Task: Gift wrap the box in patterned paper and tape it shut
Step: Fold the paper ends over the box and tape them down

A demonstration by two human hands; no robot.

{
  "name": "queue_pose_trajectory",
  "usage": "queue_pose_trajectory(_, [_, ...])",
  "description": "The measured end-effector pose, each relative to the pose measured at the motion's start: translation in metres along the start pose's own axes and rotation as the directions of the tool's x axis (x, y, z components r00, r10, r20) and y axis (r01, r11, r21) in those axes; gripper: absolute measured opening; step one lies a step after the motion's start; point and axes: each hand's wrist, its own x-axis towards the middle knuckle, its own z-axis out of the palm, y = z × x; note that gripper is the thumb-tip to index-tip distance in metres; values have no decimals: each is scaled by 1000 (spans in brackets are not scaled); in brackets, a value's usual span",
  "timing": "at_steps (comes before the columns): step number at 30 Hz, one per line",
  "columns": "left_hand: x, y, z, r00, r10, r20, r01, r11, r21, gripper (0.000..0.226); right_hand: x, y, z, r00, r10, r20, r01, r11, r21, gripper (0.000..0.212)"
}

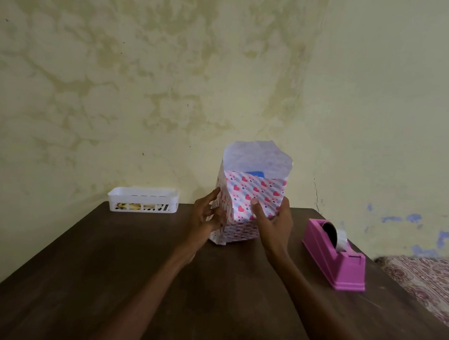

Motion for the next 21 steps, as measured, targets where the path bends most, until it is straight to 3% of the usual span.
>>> queue_pose_trajectory(5, [-5, 7, 8, 999, 34, 34, -33, 999, -19, 59, 3, -3, 7, 990, 84, -114, -88, 996, -33, 78])
queue_pose_trajectory(9, [-11, 8, 3, 976, 130, 175, -129, 991, -16, 87, 7, -5, 8, 989, 72, -127, -82, 993, -81, 78])
queue_pose_trajectory(14, [-15, 11, -1, 951, 141, 277, -167, 983, 73, 114, 6, -6, 5, 995, 58, -78, -64, 995, -77, 80])
queue_pose_trajectory(21, [-17, 19, 5, 981, 156, 112, -171, 975, 139, 99, -3, 5, 2, 997, 11, 76, -4, 996, -95, 93])
